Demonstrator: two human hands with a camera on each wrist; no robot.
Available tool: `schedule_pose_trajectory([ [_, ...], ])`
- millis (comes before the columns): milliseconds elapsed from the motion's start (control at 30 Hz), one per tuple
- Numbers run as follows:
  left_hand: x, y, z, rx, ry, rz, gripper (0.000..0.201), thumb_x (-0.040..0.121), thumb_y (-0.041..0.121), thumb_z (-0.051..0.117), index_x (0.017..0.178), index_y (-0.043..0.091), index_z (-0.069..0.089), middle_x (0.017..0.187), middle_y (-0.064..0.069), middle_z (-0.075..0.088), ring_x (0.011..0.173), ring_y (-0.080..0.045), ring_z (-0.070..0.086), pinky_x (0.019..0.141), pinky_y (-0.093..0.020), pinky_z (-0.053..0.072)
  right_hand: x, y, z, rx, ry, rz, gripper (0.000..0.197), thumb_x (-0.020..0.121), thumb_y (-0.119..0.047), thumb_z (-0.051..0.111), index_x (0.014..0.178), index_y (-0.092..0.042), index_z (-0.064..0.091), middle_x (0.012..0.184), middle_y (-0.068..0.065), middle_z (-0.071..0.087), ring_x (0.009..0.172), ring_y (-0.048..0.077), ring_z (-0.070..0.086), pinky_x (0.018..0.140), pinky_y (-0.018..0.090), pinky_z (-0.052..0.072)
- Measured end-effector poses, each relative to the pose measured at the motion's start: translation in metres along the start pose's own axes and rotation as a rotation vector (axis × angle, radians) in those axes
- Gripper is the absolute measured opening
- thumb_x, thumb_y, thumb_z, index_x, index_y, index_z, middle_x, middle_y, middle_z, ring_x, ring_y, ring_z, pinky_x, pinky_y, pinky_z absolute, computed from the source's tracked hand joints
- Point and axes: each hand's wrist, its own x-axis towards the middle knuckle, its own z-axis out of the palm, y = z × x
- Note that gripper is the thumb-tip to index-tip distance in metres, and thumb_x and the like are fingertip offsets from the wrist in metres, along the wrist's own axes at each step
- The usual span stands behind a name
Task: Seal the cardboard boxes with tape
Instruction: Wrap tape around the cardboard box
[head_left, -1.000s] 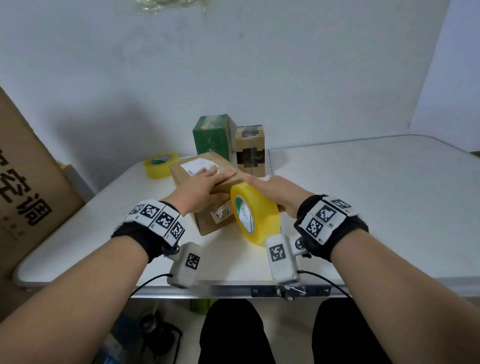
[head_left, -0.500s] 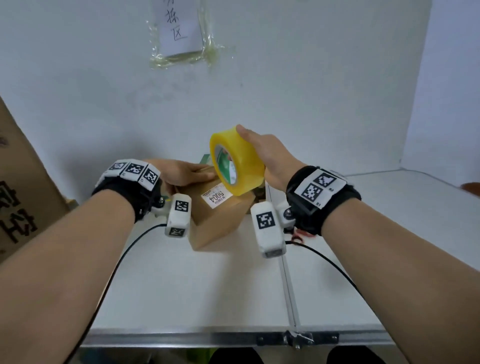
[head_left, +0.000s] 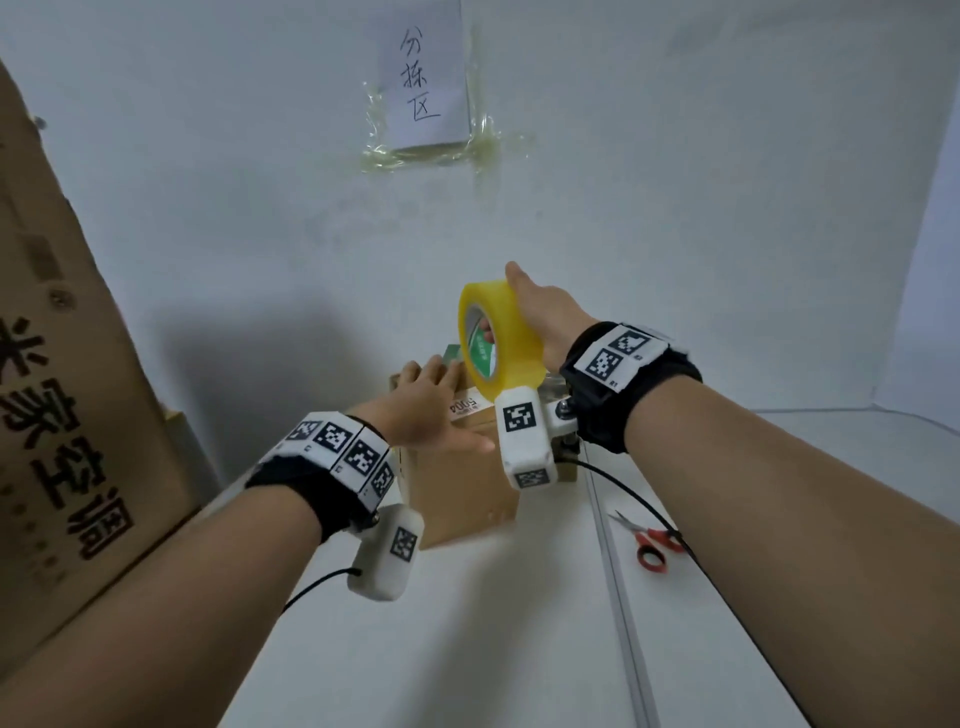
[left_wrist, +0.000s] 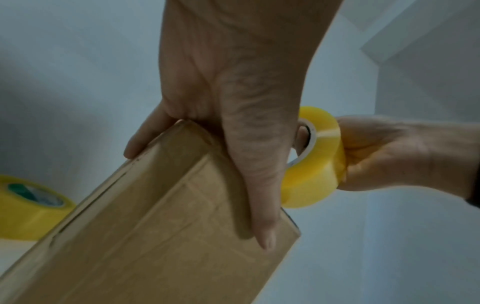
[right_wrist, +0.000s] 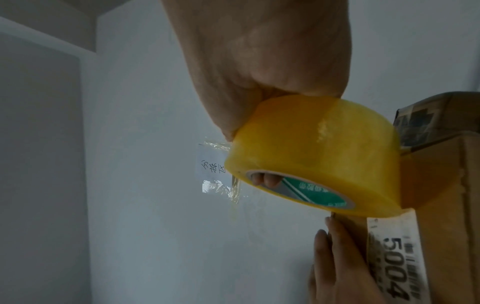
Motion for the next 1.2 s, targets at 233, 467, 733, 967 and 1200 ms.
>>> schedule_pose_trajectory([
  [233, 0.009, -0.018, -0.006, 0.008, 0.034, 0.045, 0.114, 0.07, 0.079, 0.055, 0.156, 0.021, 0.007, 0.153, -0.003, 0.028, 0.136, -0.033, 0.03, 0.111, -0.049, 0.033, -0.006, 0.002, 0.005, 0.08, -0.049, 0.007, 0.045, 0.096, -0.044, 0.057, 0.109, -0.001, 0.061, 0.106, 0.018, 0.067, 0.095, 0.026, 0.067, 0.087, 0.037, 0.055],
  [467, 0.018, -0.025, -0.008, -0.036, 0.004, 0.067, 0.133, 0.048, 0.098, 0.042, 0.156, 0.026, 0.012, 0.147, 0.004, 0.036, 0.133, -0.027, 0.037, 0.109, -0.046, 0.036, -0.034, 0.007, -0.01, 0.057, -0.039, -0.02, 0.043, 0.102, -0.039, 0.047, 0.068, -0.013, 0.047, 0.062, -0.001, 0.056, 0.053, 0.009, 0.055, 0.055, 0.022, 0.049],
  [733, 0.019, -0.022, -0.012, -0.013, 0.01, 0.038, 0.111, 0.07, 0.081, 0.058, 0.155, 0.024, 0.014, 0.149, 0.002, 0.036, 0.133, -0.027, 0.039, 0.109, -0.04, 0.036, -0.058, -0.001, -0.016, 0.067, -0.119, -0.013, 0.032, 0.103, -0.032, 0.047, 0.1, -0.001, 0.053, 0.065, 0.006, 0.06, 0.04, 0.01, 0.06, 0.041, 0.019, 0.048],
  [967, 0.029, -0.039, -0.009, -0.076, 0.003, -0.056, 0.101, 0.077, 0.074, 0.058, 0.154, 0.02, 0.019, 0.143, -0.002, 0.042, 0.128, -0.027, 0.045, 0.106, -0.039, 0.038, -0.059, 0.023, -0.002, 0.128, -0.213, 0.052, 0.048, 0.104, -0.032, 0.044, 0.126, 0.009, 0.055, 0.075, 0.016, 0.069, 0.056, 0.018, 0.067, 0.054, 0.021, 0.055],
  [1200, 0.041, -0.032, -0.014, -0.053, -0.084, -0.012, 0.135, 0.048, 0.1, 0.044, 0.154, 0.021, 0.018, 0.154, -0.006, 0.034, 0.136, -0.028, 0.038, 0.111, -0.038, 0.031, -0.07, 0.089, -0.004, 0.253, -0.245, 0.199, 0.043, 0.105, -0.035, 0.041, 0.101, 0.001, 0.065, 0.078, 0.017, 0.067, 0.067, 0.023, 0.064, 0.077, 0.034, 0.057],
])
